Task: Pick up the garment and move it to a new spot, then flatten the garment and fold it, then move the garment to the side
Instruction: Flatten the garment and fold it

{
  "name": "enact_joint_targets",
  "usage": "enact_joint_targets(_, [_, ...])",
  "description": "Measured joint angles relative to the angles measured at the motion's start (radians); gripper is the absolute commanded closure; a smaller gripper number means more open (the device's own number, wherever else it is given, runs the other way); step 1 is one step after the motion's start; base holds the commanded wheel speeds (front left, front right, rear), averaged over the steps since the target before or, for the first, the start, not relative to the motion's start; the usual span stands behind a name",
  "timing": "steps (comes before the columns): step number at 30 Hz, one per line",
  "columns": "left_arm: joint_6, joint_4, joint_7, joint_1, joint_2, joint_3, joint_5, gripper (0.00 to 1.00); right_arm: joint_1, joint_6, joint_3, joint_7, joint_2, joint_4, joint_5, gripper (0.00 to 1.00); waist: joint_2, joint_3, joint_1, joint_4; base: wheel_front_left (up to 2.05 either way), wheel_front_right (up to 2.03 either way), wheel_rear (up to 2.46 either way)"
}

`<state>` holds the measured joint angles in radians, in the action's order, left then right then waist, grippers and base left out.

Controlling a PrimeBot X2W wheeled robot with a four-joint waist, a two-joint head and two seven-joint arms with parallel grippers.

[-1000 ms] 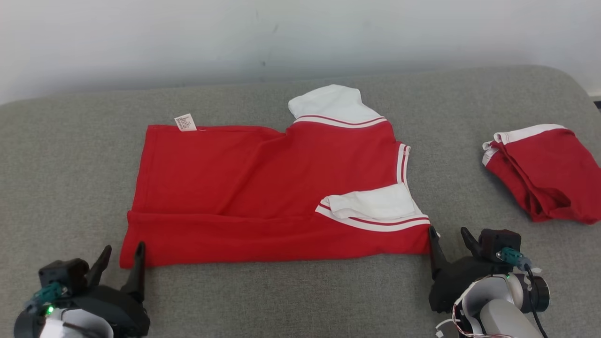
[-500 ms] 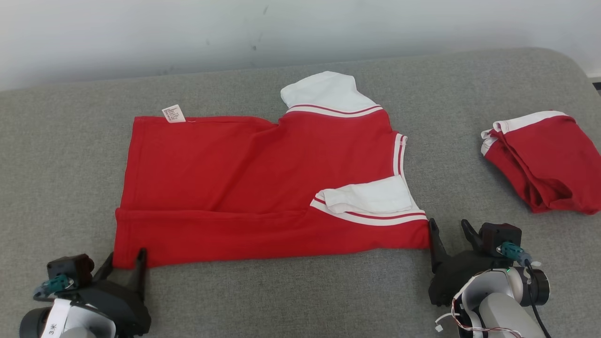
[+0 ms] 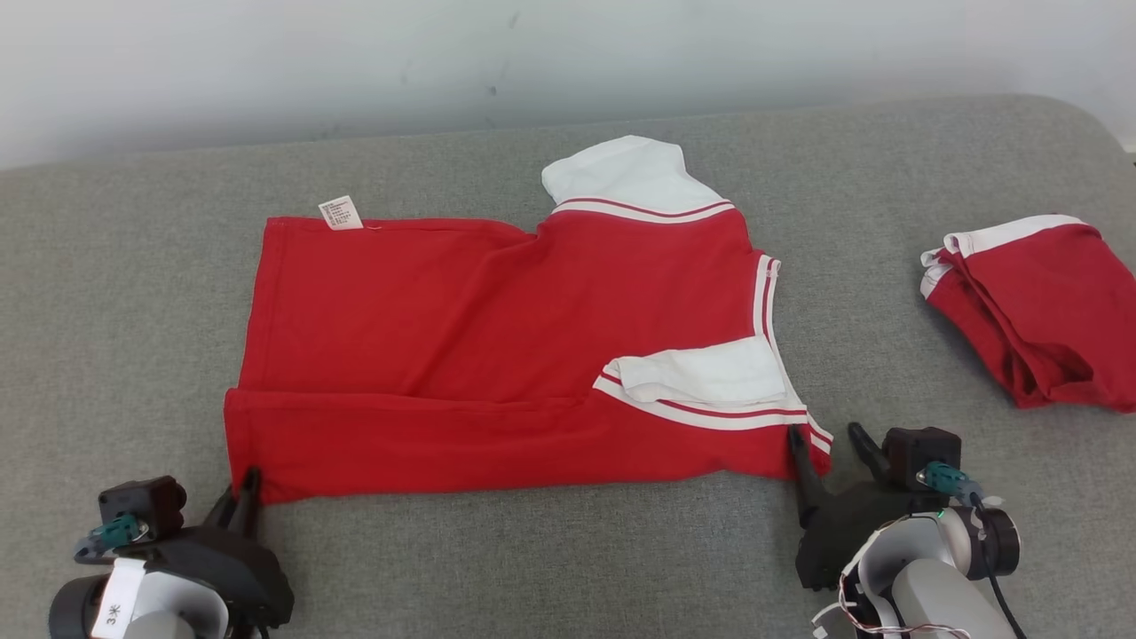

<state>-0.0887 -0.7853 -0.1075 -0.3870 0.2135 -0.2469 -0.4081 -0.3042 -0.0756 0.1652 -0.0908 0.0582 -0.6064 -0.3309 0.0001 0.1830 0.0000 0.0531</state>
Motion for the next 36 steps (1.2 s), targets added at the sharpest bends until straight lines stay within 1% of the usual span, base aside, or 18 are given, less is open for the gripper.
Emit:
enact_joint_targets(5, [-0.001,-0.026,-0.017,-0.009,-0.011,-0.001,0.0,1.0,0.003,0.015,0.018,0.017,0.0,0.002,0.0,0.0,0.0,-0.002,0.0,0.006,0.0,0.0,0.0])
enact_joint_targets(8, [-0.008,-0.04,-0.023,-0.016,-0.015,-0.005,0.0,1.0,0.01,0.014,0.019,0.021,0.001,0.009,0.002,0.0,0.0,-0.005,0.0,0.008,0.0,0.0,0.0])
enact_joint_targets(10, [-0.009,-0.052,-0.034,-0.022,-0.015,-0.007,0.0,1.0,0.025,0.005,0.0,0.02,0.001,0.029,0.002,0.0,0.0,-0.008,0.0,0.009,0.0,0.0,0.0])
enact_joint_targets(13, [-0.009,-0.066,-0.043,-0.024,-0.015,-0.009,0.0,1.0,0.033,0.006,0.002,0.028,0.001,0.032,0.001,0.0,0.0,-0.013,0.0,0.004,0.0,0.0,0.0])
enact_joint_targets(17, [-0.01,-0.085,-0.052,-0.026,-0.015,-0.011,0.0,1.0,0.04,0.023,0.03,0.058,0.001,0.028,0.001,0.0,0.0,-0.021,0.0,-0.005,0.0,0.0,0.0])
enact_joint_targets(21, [-0.01,-0.099,-0.059,-0.032,-0.015,-0.018,0.0,1.0,0.046,0.023,0.035,0.071,0.001,0.032,-0.002,0.0,0.0,-0.026,0.0,-0.012,0.0,0.0,0.0])
enact_joint_targets(22, [-0.013,-0.103,-0.061,-0.033,-0.015,-0.019,0.0,1.0,0.046,0.023,0.036,0.075,0.001,0.033,-0.002,0.13,0.0,-0.026,0.0,-0.012,0.0,0.0,0.0])
enact_joint_targets(23, [-0.016,-0.107,-0.062,-0.034,-0.015,-0.02,0.0,1.0,0.045,0.023,0.037,0.081,0.001,0.034,-0.002,0.51,0.0,-0.027,0.0,-0.013,0.0,0.0,0.0])
enact_joint_targets(24, [-0.017,-0.11,-0.062,-0.035,-0.016,-0.021,0.0,1.0,0.045,0.023,0.039,0.084,0.001,0.034,-0.002,0.71,0.0,-0.027,0.0,-0.013,0.0,0.0,0.0])
enact_joint_targets(25, [-0.017,-0.11,-0.062,-0.035,-0.016,-0.021,0.0,1.0,0.045,0.023,0.039,0.084,0.001,0.034,-0.002,0.84,0.0,-0.027,0.0,-0.013,0.0,0.0,0.0])
enact_joint_targets(26, [-0.017,-0.114,-0.063,-0.036,-0.016,-0.022,0.0,1.0,0.045,0.024,0.042,0.09,0.001,0.035,-0.002,1.0,0.0,-0.028,0.0,-0.014,0.0,0.0,0.0])
enact_joint_targets(33, [-0.018,-0.14,-0.079,-0.043,-0.026,-0.029,0.001,1.0,0.048,0.025,0.048,0.11,0.005,0.039,-0.002,1.0,0.0,-0.045,0.0,-0.013,0.0,0.0,0.0])
enact_joint_targets(36, [-0.026,-0.139,-0.087,-0.031,-0.025,-0.022,-0.009,1.0,0.07,0.046,0.053,0.13,0.012,0.057,-0.004,1.0,0.0,-0.055,0.0,-0.014,0.0,0.0,0.0])
